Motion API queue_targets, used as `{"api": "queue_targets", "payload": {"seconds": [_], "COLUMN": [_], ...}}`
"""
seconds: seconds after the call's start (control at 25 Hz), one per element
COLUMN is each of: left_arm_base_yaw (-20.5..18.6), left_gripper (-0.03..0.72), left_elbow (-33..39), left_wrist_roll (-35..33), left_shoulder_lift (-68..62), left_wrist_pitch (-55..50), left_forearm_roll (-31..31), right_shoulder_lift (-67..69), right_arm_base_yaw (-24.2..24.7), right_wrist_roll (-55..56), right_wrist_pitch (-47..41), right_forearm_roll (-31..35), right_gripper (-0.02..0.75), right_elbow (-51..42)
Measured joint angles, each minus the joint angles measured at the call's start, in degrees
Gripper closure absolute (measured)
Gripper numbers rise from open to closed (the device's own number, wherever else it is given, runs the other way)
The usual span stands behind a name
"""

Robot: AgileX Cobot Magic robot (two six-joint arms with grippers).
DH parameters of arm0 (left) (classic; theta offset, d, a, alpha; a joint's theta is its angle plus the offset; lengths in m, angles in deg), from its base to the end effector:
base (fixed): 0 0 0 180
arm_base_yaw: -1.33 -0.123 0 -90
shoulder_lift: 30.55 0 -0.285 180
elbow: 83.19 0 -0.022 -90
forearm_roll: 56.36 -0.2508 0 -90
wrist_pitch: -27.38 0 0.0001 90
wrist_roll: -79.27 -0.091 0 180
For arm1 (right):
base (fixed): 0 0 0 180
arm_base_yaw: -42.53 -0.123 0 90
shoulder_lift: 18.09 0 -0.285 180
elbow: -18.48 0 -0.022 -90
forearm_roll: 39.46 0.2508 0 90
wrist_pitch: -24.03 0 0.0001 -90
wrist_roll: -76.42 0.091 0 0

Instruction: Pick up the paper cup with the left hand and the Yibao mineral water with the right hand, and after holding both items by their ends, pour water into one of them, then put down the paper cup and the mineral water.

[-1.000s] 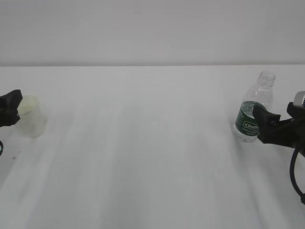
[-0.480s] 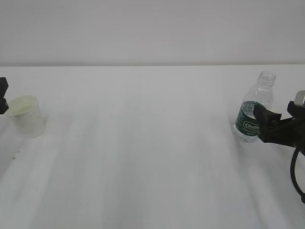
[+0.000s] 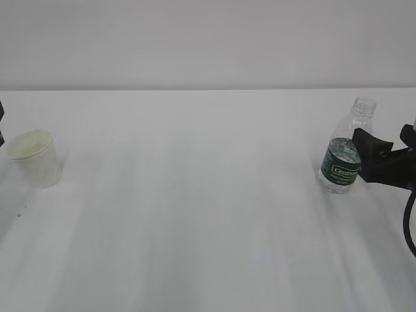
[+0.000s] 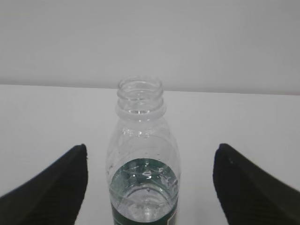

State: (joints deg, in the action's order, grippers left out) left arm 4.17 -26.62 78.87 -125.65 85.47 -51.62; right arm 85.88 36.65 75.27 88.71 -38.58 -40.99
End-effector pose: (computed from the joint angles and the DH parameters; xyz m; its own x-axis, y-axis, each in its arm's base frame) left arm 0.2543 -0.0062 0.1906 -0.0631 -0.0336 -0.9974 -0.0228 0.9992 -0.0323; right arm 0.2501 0.0245 0.1515 -0.1503 -0.0291 -0.9882 -0.0908 0.9957 -0.0155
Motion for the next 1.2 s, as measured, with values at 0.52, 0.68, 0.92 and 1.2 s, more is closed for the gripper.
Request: {"api": "queue_targets", "payload": {"seconds": [0.52,0.68,0.92,1.2], "left_arm_base_yaw": [0.0,0.0,0.0,0.0], "left_gripper": [0.186,0.186,0.187,0.187], "left_elbow": [-4.8,-6.9,-8.6,-9.3], "left_wrist_roll": [-0.2,-0.2,-0.2,-0.2], "left_shoulder_lift": [7.8,9.4,10.9,14.4], "left_wrist_pitch": [-16.9,-22.2,-28.3,-35.2], "left_forearm_roll": [0.1,-0.4,-1.4,-1.5], "right_shoulder_lift": [-8.1,-12.0,-17.4,-22.8], "right_arm_base_yaw": [0.0,0.0,0.0,0.0], "right_wrist_roll": [-0.1,-0.1,-0.2,-1.4], "right_wrist_pitch": [-8.0,-14.8,-25.8,-38.6], "right_forearm_roll": [0.1,0.1,0.1,0.1], "right_gripper": [0.111,0.111,0.113,0.126], "right_elbow": [0.0,1.3,4.8,9.0]}}
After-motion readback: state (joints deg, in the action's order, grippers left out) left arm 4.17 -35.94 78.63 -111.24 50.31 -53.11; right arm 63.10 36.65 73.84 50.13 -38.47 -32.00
